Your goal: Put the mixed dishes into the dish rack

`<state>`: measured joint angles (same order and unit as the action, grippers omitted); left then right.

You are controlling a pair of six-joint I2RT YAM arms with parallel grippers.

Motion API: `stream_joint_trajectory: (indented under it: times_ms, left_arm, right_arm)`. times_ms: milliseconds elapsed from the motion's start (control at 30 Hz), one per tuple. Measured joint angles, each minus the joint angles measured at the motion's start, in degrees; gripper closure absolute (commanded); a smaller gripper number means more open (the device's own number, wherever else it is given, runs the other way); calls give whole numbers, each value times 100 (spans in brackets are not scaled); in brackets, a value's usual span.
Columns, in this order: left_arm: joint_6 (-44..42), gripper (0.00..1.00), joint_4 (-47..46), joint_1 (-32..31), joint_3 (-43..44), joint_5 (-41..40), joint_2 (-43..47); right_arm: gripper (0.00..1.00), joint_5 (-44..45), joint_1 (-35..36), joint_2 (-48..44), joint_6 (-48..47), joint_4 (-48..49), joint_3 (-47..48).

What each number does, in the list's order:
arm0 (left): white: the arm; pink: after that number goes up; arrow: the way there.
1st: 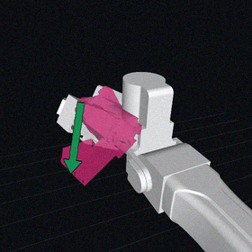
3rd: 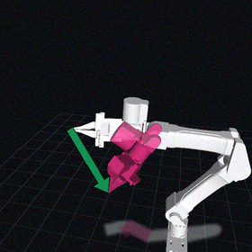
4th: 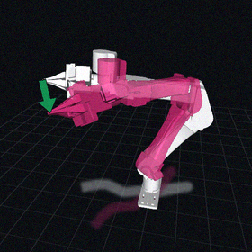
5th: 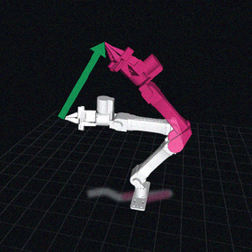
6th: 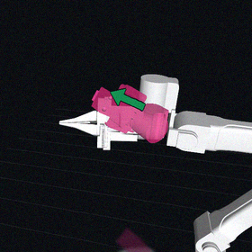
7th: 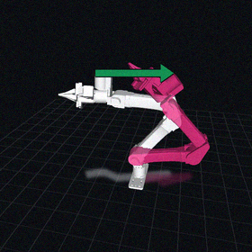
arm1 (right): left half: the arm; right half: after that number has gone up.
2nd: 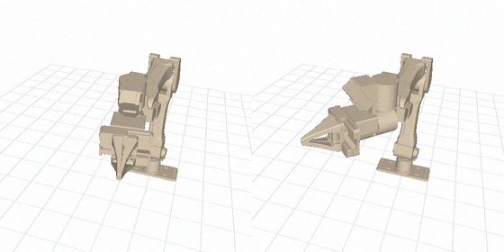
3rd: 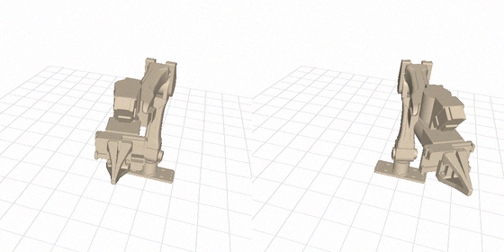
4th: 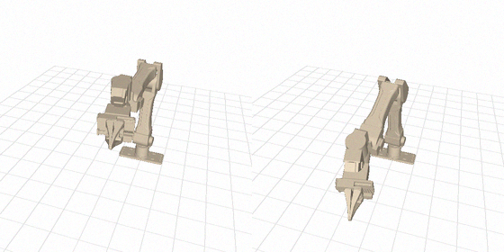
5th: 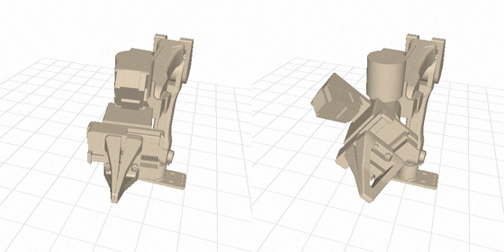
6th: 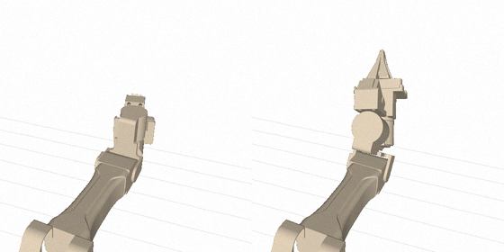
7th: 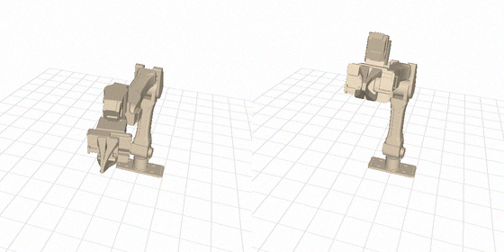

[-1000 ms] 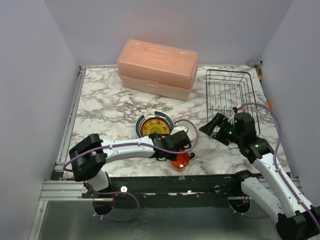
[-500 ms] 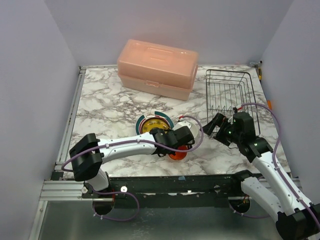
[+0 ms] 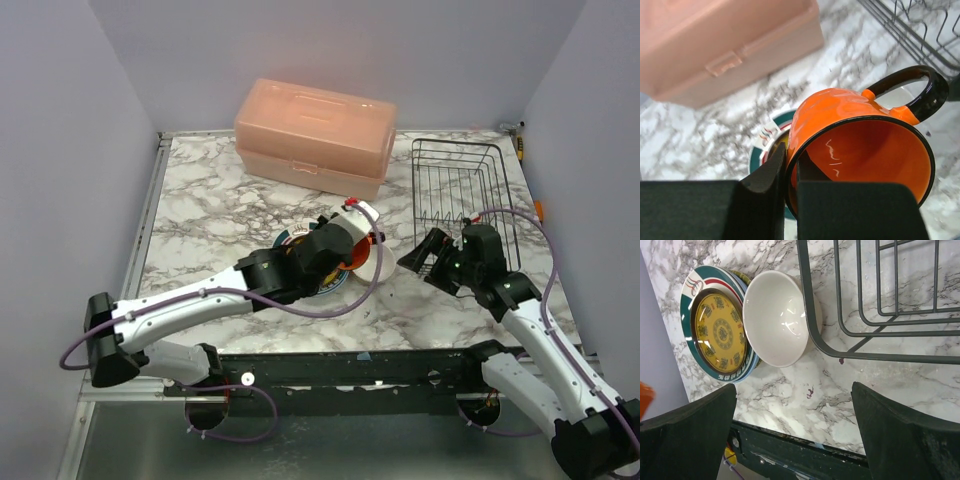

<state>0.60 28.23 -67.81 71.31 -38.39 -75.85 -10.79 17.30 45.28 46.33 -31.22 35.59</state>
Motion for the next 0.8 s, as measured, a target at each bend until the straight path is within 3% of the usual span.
stream_joint_trajectory:
  times_ms: [367,633,800]
  left_arm:
    - [-1746,100,-3025,90,-2583,-155,1840]
    - [-2350,100,-4046,90,-2874,-205,2024]
    - [-2719,100,-4315,90,-2876,-247,1989]
  right_arm:
    - [0,-776,2,448,164,254,0]
    - [0,-1624,2,1287,216,708,149]
    - [2,-2483,2,1764,146,763,820]
